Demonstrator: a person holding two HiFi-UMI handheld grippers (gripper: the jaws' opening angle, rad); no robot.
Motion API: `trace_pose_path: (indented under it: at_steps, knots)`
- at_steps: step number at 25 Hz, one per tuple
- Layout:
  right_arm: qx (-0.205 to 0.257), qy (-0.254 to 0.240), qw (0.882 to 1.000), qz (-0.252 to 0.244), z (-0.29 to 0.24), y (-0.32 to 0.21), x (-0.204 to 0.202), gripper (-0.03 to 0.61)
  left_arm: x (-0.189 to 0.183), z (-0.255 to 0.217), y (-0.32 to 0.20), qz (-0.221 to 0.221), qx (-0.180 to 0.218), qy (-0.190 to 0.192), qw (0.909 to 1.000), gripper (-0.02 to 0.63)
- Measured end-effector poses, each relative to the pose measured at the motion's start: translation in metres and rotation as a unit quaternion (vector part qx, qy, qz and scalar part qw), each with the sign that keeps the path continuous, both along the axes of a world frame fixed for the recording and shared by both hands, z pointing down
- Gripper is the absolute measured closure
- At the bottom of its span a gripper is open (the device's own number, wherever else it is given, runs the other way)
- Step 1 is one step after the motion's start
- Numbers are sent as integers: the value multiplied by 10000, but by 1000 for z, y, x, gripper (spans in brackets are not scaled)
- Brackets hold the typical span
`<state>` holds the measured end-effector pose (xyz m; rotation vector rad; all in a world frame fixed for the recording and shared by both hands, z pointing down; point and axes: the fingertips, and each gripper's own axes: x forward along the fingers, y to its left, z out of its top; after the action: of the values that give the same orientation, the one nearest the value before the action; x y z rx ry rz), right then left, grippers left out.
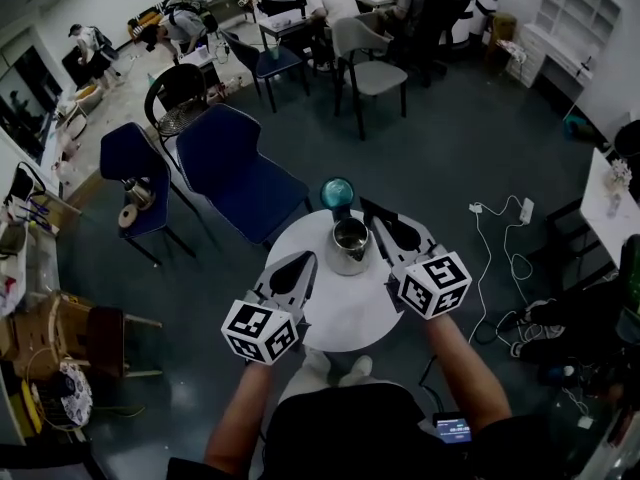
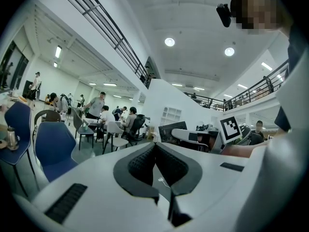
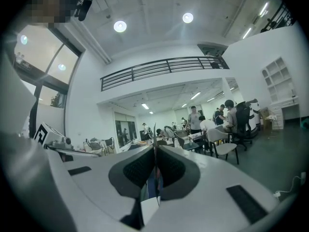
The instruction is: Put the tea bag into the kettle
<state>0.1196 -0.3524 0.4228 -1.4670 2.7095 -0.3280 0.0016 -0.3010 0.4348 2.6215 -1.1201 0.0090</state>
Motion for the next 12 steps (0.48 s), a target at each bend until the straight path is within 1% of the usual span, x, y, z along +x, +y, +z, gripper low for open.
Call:
trace_pose_path:
  at_steps: [6, 12]
  knots:
    - [-236, 325, 9992, 90, 27, -22, -8, 548, -10, 1, -18, 87, -7, 31, 10000, 598]
    - [-559, 627, 9964, 57, 51, -49, -18, 548, -21, 1, -41, 110, -53, 60, 9999, 598]
